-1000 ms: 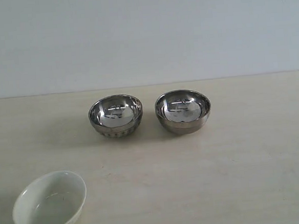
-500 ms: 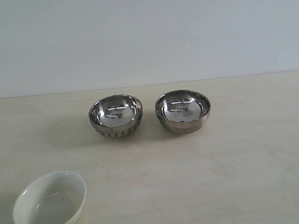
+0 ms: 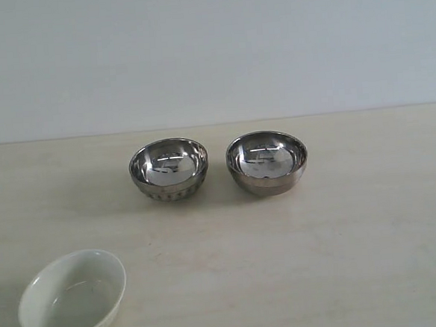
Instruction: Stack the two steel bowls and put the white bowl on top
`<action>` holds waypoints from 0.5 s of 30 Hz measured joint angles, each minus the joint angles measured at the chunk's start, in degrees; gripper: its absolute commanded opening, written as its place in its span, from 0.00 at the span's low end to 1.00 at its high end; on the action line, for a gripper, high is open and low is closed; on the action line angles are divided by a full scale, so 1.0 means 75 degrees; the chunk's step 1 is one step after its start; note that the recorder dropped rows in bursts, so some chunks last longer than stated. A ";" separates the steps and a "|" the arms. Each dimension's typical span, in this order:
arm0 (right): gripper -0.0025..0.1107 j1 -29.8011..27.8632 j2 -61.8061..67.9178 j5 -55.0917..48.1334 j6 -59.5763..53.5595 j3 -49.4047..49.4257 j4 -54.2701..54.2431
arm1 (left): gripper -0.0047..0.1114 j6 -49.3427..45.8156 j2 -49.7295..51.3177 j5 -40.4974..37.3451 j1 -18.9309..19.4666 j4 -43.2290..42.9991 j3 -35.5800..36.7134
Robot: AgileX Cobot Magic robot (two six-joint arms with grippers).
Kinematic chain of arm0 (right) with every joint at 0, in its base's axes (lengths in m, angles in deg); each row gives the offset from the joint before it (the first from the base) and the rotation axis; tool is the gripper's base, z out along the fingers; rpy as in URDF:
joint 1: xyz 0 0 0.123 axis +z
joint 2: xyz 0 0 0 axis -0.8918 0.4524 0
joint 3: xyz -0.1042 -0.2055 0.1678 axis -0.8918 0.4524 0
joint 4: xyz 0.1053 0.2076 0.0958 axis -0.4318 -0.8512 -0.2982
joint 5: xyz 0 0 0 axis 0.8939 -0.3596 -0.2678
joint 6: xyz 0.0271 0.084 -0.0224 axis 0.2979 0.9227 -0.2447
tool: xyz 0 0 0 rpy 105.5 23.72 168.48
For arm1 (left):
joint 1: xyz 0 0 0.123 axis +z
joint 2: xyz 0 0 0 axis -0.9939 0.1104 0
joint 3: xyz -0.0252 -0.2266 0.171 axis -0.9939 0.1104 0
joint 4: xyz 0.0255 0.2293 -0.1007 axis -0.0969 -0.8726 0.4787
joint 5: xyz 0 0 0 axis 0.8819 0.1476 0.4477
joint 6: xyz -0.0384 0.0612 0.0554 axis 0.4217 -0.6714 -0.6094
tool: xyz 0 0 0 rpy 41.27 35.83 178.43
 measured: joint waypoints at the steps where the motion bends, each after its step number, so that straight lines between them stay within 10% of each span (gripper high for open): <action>1: 0.02 0.0000 0.0000 0.0229 -0.0319 -0.0088 -0.0030 | 0.07 0.0000 0.0000 0.0000 0.0000 0.0000 0.0000; 15: 0.02 0.0000 0.3009 0.0343 -0.3183 -0.3628 -0.0059 | 0.07 0.0000 0.0000 0.0000 0.0000 0.0000 0.0000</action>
